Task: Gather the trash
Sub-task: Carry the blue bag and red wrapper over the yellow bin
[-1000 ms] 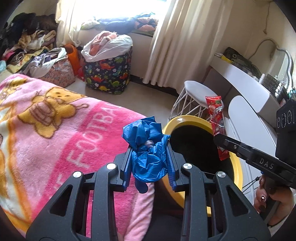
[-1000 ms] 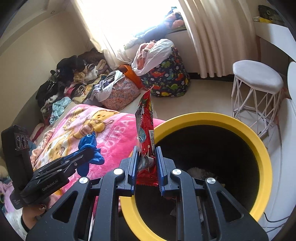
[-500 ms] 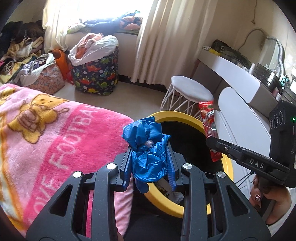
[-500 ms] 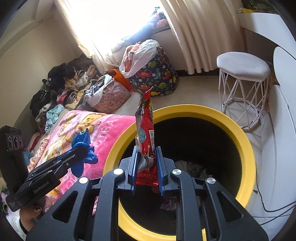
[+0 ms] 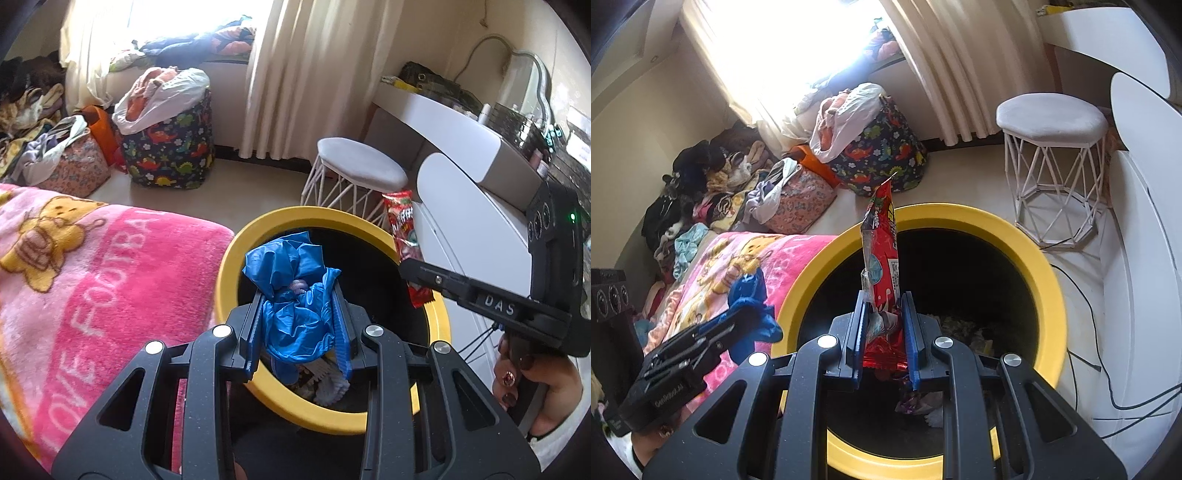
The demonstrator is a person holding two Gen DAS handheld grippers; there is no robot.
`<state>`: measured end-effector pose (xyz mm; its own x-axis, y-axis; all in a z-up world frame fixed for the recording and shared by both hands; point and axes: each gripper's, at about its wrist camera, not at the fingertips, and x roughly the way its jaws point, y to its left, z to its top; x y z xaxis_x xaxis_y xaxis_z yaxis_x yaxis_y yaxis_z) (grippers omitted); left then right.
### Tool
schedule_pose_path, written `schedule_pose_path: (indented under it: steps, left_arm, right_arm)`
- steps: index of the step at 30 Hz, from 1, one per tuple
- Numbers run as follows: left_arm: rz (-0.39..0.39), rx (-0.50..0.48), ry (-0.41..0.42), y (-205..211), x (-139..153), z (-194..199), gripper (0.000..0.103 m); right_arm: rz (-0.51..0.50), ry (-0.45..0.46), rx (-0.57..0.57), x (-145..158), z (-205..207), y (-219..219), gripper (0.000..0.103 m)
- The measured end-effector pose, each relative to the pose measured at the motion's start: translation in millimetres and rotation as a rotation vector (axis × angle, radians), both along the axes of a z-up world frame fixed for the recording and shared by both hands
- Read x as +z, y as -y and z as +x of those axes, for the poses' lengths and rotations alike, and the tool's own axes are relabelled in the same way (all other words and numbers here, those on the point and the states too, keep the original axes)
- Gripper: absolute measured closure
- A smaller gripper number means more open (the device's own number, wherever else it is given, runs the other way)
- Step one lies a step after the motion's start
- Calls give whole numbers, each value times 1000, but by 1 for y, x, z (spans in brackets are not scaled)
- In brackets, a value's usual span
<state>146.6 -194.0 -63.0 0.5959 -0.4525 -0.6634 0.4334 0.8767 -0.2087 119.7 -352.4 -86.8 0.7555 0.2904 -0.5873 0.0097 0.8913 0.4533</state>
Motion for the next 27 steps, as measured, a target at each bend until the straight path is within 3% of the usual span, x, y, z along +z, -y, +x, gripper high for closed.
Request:
schedule_pose_path:
  steps: [27]
  left_arm:
    - [61,-144,-38,44,-25,-13,78]
  right_arm:
    - [57,-25,-63,-16,-5,29,83]
